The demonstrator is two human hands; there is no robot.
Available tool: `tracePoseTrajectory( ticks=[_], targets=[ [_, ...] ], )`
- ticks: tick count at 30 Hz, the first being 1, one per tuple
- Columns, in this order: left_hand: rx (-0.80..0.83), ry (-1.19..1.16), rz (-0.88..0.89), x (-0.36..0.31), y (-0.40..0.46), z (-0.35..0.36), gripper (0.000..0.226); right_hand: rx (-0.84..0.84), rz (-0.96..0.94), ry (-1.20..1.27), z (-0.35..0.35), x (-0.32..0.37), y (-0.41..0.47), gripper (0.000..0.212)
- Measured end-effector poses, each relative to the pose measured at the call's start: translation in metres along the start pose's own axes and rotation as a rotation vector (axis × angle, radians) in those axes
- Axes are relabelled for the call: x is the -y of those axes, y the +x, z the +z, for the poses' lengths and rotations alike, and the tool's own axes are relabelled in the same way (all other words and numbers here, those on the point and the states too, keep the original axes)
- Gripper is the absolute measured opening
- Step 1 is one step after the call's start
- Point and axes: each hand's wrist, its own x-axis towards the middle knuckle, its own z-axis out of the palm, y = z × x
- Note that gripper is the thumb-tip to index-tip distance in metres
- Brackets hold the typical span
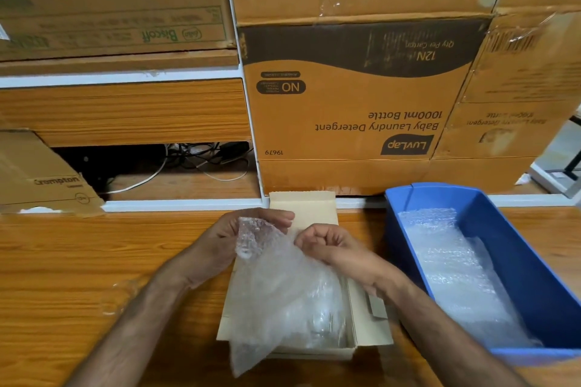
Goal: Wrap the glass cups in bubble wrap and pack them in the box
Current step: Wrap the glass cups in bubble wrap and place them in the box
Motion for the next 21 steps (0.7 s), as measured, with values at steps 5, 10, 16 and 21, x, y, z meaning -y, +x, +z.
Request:
tracePoseTrajectory(
  ticks=[5,10,16,21],
  targets=[
    [-0.144,-0.052,0.113,0.007,-0.011,-0.001,0.031,-0.118,-0.098,0.132,0.008,-0.004,0.000,0.008],
    [-0.214,-0.056,0.141,0.005,-0.014,0.003,0.032,-0.097,0.018,0.083,0.015,-0.011,0.000,0.051],
    [-0.199,-0.017,0.147,0.005,-0.016,0.007,0.015,-0.294,-0.149,0.211,0.034,-0.012,0.002,0.045],
    [-0.272,0.336,0.077,0.017,-0.028,-0.014,0.043,-0.438,-0.342,0.092,0.028,-0.012,-0.004,0.045]
  ],
)
